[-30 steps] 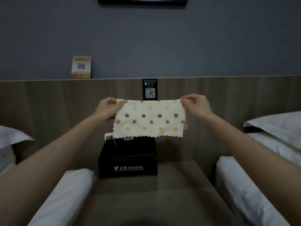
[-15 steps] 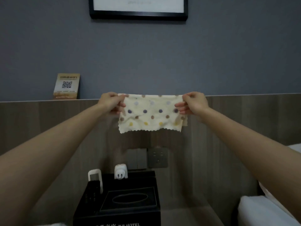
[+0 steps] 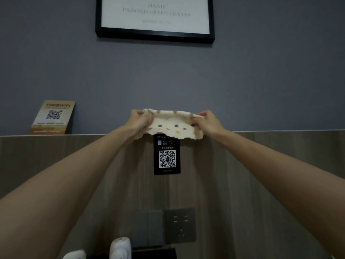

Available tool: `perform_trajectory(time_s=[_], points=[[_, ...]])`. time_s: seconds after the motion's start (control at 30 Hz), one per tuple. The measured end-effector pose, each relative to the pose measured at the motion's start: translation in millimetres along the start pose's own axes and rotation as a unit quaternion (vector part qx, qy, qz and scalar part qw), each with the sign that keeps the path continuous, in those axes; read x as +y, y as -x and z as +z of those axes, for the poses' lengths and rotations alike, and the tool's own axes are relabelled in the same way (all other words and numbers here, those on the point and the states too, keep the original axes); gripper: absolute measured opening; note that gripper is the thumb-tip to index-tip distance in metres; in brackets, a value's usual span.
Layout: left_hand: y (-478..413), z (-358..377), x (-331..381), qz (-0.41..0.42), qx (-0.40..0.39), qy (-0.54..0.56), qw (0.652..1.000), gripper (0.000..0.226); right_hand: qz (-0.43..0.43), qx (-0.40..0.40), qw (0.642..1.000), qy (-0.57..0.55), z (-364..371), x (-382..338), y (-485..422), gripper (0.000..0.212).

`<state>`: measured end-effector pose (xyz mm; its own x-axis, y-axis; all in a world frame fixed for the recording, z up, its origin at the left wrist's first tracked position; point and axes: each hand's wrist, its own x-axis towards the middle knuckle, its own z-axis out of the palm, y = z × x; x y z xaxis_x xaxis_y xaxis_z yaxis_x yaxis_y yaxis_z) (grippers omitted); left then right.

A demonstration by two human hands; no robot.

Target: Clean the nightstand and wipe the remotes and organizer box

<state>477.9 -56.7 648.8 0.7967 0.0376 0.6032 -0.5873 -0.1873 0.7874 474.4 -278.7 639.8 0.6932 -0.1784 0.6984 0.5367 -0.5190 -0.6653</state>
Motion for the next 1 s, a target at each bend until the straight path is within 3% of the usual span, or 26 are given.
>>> perform_trajectory(time_s=[0.1, 0.2, 0.37, 0.47, 0.8, 0.9, 1.0], points=[[-3.9, 4.5, -12.6, 0.043, -0.044, -0.152, 0.986, 0.04, -0.015, -0.087, 0.993, 0.083, 9.8, 11.0, -4.4, 0.041], [-5.5, 1.9, -23.8, 0.09, -0.066, -0.325, 0.939, 0.054, -0.043, -0.126, 0.981, 0.141, 14.9, 19.9, -5.0, 0.06], [-9.6, -2.1, -28.0, 0.086, -0.051, -0.533, 0.84, 0.05, -0.071, -0.108, 0.943, 0.308, 13.2, 24.7, -8.3, 0.047], [-15.9, -3.1, -25.1, 0.062, -0.067, -0.583, 0.807, 0.056, -0.076, -0.117, 0.916, 0.375, 12.6, 19.8, -11.7, 0.041], [-25.4, -3.9, -29.9, 0.042, -0.062, -0.594, 0.801, 0.066, -0.118, -0.066, 0.893, 0.43, 18.1, 26.7, -10.5, 0.047], [-19.5, -5.2, -29.9, 0.078, -0.063, -0.551, 0.828, 0.056, -0.118, -0.091, 0.903, 0.402, 15.6, 29.1, -15.4, 0.048], [-9.6, -10.3, -24.4, 0.168, -0.047, -0.487, 0.856, 0.054, -0.151, -0.079, 0.927, 0.335, 12.0, 29.2, -15.9, 0.044]])
